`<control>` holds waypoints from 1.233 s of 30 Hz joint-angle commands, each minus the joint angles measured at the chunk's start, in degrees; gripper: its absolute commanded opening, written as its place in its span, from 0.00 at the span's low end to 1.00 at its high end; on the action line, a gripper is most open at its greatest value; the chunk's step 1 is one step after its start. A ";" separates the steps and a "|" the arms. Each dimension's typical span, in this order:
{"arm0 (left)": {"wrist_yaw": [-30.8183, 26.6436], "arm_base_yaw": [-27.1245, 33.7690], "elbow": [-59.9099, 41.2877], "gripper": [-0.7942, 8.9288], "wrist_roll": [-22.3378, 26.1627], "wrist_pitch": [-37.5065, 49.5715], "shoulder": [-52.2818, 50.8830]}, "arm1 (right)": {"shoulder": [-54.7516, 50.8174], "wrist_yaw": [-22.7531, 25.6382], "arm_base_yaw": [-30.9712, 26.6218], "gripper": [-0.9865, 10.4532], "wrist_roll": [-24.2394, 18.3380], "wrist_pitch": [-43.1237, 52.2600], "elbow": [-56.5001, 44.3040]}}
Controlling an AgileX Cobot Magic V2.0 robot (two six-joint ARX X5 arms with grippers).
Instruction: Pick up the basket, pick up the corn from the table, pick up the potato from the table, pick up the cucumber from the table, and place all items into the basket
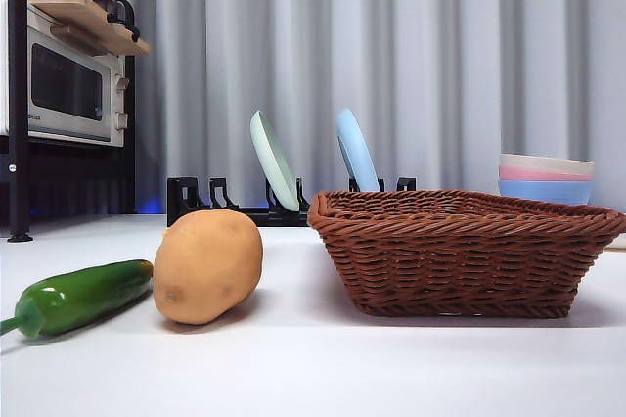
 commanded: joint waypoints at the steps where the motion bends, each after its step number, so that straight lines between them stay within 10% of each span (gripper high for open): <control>1: 0.35 0.13 2.51 0.07 -0.79 -0.70 0.22 | 0.94 -0.59 -0.04 0.08 0.81 0.33 1.95; 22: 7.45 0.13 35.78 0.08 14.49 -12.26 32.28 | 36.50 -0.76 -0.04 0.08 -21.77 -12.52 38.34; 31: 17.75 0.04 44.00 0.08 15.02 -19.43 46.80 | 52.72 -14.67 0.02 0.09 -31.28 -25.83 51.41; 37: 18.75 -1.36 44.85 0.49 14.86 -21.16 51.89 | 60.04 -15.43 1.14 0.35 -32.74 -26.91 53.81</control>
